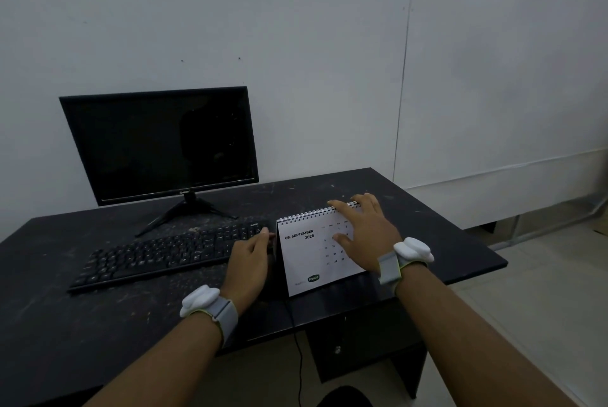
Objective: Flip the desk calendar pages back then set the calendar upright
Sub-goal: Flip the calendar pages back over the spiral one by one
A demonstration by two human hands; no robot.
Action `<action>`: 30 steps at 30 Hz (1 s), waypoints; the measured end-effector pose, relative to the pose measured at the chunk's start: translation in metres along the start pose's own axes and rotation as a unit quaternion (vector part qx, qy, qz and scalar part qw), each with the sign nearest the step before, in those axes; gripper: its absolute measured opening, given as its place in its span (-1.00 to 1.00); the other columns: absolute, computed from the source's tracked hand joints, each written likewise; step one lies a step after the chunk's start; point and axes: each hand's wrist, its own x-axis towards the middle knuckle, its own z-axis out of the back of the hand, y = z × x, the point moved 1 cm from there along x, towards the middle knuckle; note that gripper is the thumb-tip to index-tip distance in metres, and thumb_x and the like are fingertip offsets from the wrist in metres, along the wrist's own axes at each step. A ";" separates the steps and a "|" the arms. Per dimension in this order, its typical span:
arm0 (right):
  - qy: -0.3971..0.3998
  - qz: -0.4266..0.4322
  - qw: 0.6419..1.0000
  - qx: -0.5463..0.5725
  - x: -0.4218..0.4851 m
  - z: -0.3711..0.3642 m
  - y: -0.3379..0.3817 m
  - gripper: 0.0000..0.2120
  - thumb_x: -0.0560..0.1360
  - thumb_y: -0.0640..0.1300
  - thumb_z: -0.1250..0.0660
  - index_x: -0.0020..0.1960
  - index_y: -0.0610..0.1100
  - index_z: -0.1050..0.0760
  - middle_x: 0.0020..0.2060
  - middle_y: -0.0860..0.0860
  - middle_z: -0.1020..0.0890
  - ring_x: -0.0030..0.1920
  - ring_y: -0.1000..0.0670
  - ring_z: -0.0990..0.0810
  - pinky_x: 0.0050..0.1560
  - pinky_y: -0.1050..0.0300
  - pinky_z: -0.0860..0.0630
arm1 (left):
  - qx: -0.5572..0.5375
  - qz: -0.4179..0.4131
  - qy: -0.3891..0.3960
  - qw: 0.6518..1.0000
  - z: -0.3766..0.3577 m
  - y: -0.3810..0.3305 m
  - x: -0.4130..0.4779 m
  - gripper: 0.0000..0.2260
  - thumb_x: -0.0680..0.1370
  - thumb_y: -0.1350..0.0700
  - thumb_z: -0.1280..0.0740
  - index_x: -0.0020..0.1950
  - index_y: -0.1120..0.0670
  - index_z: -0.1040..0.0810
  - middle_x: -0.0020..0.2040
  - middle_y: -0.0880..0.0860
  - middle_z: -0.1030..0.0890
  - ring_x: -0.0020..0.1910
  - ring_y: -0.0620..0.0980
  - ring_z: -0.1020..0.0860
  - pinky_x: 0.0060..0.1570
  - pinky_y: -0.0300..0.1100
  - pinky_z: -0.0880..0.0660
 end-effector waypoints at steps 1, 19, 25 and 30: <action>0.001 0.002 1.000 0.001 0.001 0.000 0.000 -0.32 0.61 0.12 -0.43 0.64 0.35 -0.21 0.64 0.00 -0.23 0.74 -0.13 0.04 0.34 -0.22 -0.62 | -0.014 0.001 0.001 1.000 0.001 -0.004 0.003 -0.62 0.75 -0.20 -0.13 -0.06 -0.28 -0.71 -0.41 -0.14 -0.61 -0.45 -0.24 -0.51 -0.33 -0.32 -0.43; -0.169 0.044 0.984 -0.027 0.005 0.032 0.071 -0.01 0.47 0.55 -0.19 0.75 0.22 0.10 0.45 -0.11 -0.43 0.42 -0.20 -0.46 0.40 -0.32 -0.45 | -0.281 0.011 0.054 0.958 -0.006 -0.070 0.022 -0.42 0.72 -0.32 0.01 0.39 -0.05 -0.65 0.25 0.03 -0.78 0.24 0.00 -0.73 0.28 0.01 -0.53; -0.287 0.002 0.953 0.094 0.001 0.050 0.122 0.00 0.45 0.59 -0.21 0.73 0.13 -0.09 0.22 0.00 -0.65 0.14 -0.13 -0.67 0.05 -0.17 -0.63 | -0.271 0.024 0.055 0.961 -0.008 -0.063 0.010 -0.47 0.73 -0.29 -0.05 0.18 -0.08 -0.77 0.15 -0.05 -0.81 0.11 -0.15 -0.75 0.13 -0.15 -0.54; -0.329 -0.036 0.923 0.197 -0.030 0.048 0.125 -0.38 0.48 0.50 -0.33 0.30 0.08 -0.45 -0.01 0.10 -0.64 -0.06 0.00 -0.64 -0.11 -0.04 -0.63 | -0.204 0.034 0.080 0.975 -0.004 -0.060 0.005 -0.64 0.74 -0.16 -0.19 0.14 -0.14 -0.79 0.13 -0.04 -0.81 0.13 -0.04 -0.75 0.15 -0.06 -0.61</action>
